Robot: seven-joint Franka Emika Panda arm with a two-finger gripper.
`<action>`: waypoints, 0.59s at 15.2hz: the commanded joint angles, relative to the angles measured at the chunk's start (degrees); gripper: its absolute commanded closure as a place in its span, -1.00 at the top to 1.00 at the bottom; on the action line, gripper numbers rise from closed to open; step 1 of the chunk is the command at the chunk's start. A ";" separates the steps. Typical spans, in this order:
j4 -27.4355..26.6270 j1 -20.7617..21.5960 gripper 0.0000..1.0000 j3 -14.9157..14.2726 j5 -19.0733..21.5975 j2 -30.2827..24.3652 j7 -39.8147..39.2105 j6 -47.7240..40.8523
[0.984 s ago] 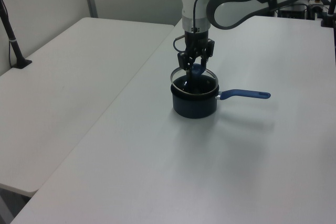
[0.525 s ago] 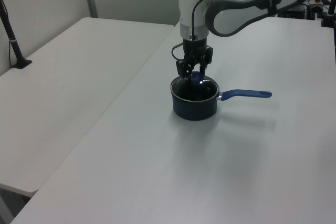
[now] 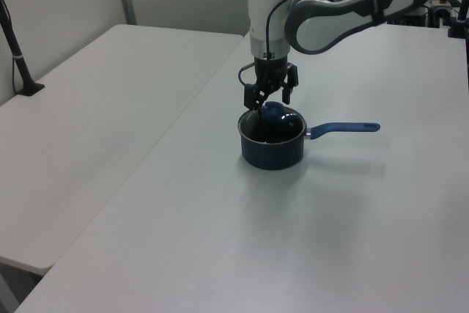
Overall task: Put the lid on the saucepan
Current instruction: 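Carry the lid over the saucepan and lower it onto the rim, then open the gripper and raise it away from the lid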
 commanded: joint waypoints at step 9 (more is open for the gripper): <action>-19.16 -12.24 1.00 -2.00 2.91 -32.54 -24.94 -15.04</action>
